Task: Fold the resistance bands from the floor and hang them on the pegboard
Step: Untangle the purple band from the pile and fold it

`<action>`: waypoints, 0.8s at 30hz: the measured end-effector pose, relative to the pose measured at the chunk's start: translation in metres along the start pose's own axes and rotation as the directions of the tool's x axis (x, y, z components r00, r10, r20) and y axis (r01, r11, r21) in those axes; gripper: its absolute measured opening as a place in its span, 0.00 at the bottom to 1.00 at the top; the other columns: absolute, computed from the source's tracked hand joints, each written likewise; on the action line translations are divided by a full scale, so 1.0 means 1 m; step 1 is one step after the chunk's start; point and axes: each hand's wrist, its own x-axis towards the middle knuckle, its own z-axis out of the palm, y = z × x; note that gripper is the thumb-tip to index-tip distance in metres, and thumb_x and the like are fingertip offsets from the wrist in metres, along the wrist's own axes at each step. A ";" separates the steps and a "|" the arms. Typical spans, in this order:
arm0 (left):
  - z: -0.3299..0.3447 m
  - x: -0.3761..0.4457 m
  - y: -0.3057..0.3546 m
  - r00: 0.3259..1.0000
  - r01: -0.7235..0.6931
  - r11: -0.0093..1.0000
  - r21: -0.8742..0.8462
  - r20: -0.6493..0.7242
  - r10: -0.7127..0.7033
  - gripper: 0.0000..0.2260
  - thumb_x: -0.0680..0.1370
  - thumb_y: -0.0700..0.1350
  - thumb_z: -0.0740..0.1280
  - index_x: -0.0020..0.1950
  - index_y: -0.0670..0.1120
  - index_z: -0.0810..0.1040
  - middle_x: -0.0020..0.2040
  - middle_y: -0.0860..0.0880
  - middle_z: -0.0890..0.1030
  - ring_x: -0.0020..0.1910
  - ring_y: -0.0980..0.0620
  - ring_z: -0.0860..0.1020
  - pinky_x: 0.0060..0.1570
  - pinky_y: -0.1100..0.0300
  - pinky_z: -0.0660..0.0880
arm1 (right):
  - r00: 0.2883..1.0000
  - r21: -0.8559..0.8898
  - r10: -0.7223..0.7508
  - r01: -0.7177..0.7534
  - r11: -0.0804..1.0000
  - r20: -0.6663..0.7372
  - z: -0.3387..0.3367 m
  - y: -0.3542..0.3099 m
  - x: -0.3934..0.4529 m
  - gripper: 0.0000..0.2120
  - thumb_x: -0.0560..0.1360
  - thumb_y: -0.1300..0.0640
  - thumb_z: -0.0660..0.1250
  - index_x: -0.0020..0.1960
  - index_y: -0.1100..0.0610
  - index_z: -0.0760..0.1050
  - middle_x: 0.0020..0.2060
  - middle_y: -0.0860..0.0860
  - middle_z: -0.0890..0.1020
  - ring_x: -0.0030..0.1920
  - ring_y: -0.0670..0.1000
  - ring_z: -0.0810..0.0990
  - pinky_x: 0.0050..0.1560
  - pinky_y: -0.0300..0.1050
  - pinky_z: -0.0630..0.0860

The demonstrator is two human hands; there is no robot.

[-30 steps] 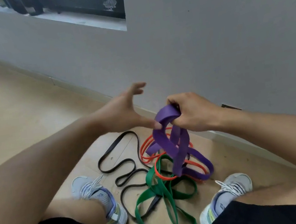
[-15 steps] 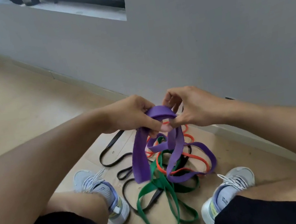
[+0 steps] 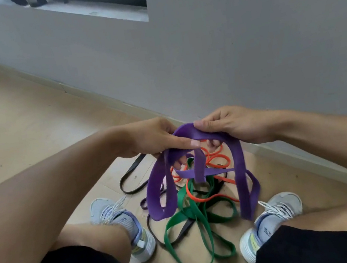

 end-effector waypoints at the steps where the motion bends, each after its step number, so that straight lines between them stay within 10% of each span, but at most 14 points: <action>1: 0.001 0.000 -0.001 0.999 0.012 1.000 -0.001 0.032 -0.012 0.17 0.77 0.55 0.72 0.52 0.40 0.83 0.45 0.41 0.87 0.43 0.47 0.85 0.44 0.57 0.80 | 1.000 0.042 0.003 -0.003 0.999 0.009 -0.001 0.001 0.001 0.23 0.77 0.43 0.66 0.46 0.63 0.85 0.41 0.60 0.86 0.38 0.54 0.84 0.40 0.41 0.81; 5: 0.008 -0.002 -0.001 0.989 0.047 0.998 -0.052 0.139 -0.039 0.15 0.78 0.49 0.72 0.55 0.38 0.82 0.45 0.45 0.86 0.44 0.48 0.84 0.47 0.56 0.82 | 0.999 0.075 -0.026 0.024 0.997 0.026 -0.002 0.000 0.002 0.35 0.78 0.43 0.68 0.55 0.80 0.74 0.48 0.67 0.80 0.48 0.61 0.77 0.53 0.48 0.75; 10: 0.006 0.000 -0.002 1.000 -0.017 0.999 -0.037 -0.021 0.016 0.18 0.73 0.46 0.78 0.54 0.34 0.80 0.39 0.44 0.83 0.39 0.48 0.81 0.39 0.62 0.79 | 1.000 -0.094 0.021 -0.020 0.995 0.009 -0.003 0.009 0.004 0.19 0.75 0.42 0.71 0.48 0.60 0.81 0.45 0.55 0.84 0.47 0.52 0.81 0.59 0.53 0.75; 17: 0.003 0.000 0.009 0.944 -0.253 0.967 -0.023 -0.225 0.241 0.12 0.71 0.45 0.79 0.48 0.39 0.81 0.37 0.41 0.79 0.35 0.47 0.75 0.40 0.54 0.71 | 1.000 -0.269 0.007 -0.003 0.963 0.012 -0.001 0.021 0.005 0.39 0.67 0.50 0.83 0.73 0.44 0.69 0.67 0.42 0.78 0.67 0.43 0.77 0.67 0.39 0.74; 24: -0.007 -0.012 0.028 0.793 -0.566 0.779 -0.271 -0.435 0.425 0.06 0.70 0.39 0.73 0.44 0.44 0.77 0.29 0.51 0.76 0.32 0.52 0.74 0.39 0.64 0.74 | 0.933 -0.242 -0.135 0.054 0.969 -0.333 0.010 0.021 0.022 0.16 0.73 0.54 0.79 0.58 0.51 0.79 0.52 0.47 0.86 0.52 0.47 0.85 0.55 0.45 0.82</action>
